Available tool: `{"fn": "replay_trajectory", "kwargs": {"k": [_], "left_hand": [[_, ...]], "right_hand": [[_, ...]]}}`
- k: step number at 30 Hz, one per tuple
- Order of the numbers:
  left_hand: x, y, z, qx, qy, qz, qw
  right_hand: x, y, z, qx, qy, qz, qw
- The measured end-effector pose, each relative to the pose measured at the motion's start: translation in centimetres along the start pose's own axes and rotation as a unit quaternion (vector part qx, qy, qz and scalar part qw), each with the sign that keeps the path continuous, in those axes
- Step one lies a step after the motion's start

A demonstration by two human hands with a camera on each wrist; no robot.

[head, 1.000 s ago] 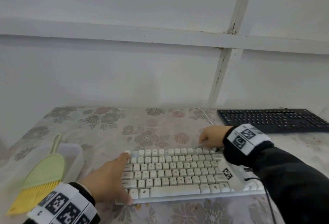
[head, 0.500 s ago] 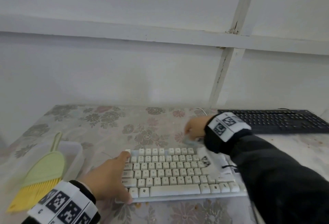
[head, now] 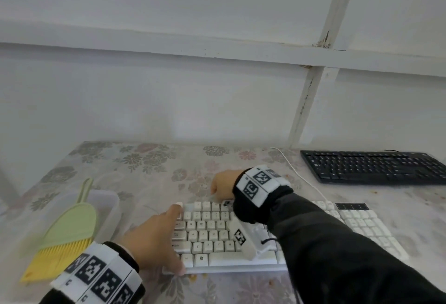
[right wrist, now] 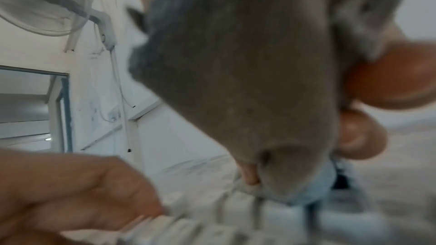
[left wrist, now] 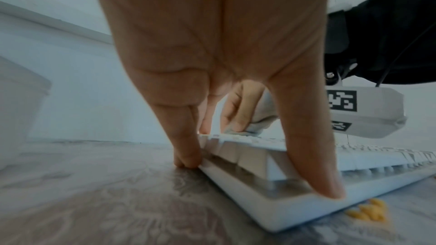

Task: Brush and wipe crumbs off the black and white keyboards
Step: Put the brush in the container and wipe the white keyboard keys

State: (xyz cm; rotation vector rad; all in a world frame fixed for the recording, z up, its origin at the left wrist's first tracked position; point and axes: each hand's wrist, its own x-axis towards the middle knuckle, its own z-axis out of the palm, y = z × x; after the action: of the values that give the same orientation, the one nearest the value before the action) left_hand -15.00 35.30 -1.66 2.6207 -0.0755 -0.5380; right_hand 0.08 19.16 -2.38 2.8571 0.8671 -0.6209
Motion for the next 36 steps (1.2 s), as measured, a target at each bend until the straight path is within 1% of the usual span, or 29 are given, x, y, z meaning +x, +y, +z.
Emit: {"fn": "replay_trajectory", "kwargs": {"k": [1,2,4,5,8,11,14,16,19,20,24,27,30,33,36], "left_hand": [[0.0,0.0,0.0,-0.001,-0.001,0.000,1.000],[0.0,0.1,0.0,0.000,-0.001,0.002,1.000],[0.0,0.1,0.0,0.003,-0.001,0.006,1.000],[0.0,0.1,0.0,0.005,0.000,0.007,1.000],[0.0,0.0,0.1,0.012,-0.001,0.004,1.000],[0.1,0.0,0.1,0.016,-0.003,0.000,1.000],[0.2,-0.1,0.1,0.017,-0.003,-0.005,1.000],[0.3,-0.1,0.2,0.013,-0.004,-0.012,1.000],[0.3,-0.1,0.2,0.016,0.002,-0.017,1.000],[0.3,-0.1,0.2,0.018,0.006,-0.017,1.000],[0.2,-0.2,0.2,0.018,0.006,-0.015,1.000],[0.2,-0.1,0.2,0.016,0.005,-0.016,1.000],[0.1,0.1,0.3,0.018,0.003,-0.021,1.000],[0.1,0.2,0.2,0.018,0.007,-0.017,1.000],[0.0,0.3,0.2,0.017,0.008,-0.019,1.000]], "right_hand": [[-1.1,1.1,-0.1,-0.003,0.010,0.017,1.000],[-2.5,2.0,-0.5,-0.002,0.002,0.026,1.000],[-5.5,3.4,-1.3,0.032,-0.043,0.058,0.997],[-7.0,4.2,-1.5,0.048,-0.052,0.070,0.995],[-9.7,7.4,-1.1,0.081,-0.039,0.113,0.990],[-11.0,10.0,-0.7,0.057,-0.053,0.153,0.985],[-12.4,11.7,-1.3,0.014,-0.080,0.176,0.981],[-13.1,13.3,-1.8,0.010,-0.081,0.189,0.979],[-14.0,16.4,-2.5,0.037,-0.020,0.231,0.972],[-14.3,17.1,-2.4,0.033,-0.019,0.240,0.970],[-14.4,18.1,0.0,0.017,-0.069,0.251,0.965],[-14.5,18.1,1.2,0.006,-0.059,0.256,0.965],[-15.0,18.8,1.3,-0.034,-0.076,0.287,0.954],[-15.1,20.0,1.4,-0.042,-0.102,0.313,0.943],[-14.9,20.8,1.2,-0.046,-0.082,0.322,0.942]]}}
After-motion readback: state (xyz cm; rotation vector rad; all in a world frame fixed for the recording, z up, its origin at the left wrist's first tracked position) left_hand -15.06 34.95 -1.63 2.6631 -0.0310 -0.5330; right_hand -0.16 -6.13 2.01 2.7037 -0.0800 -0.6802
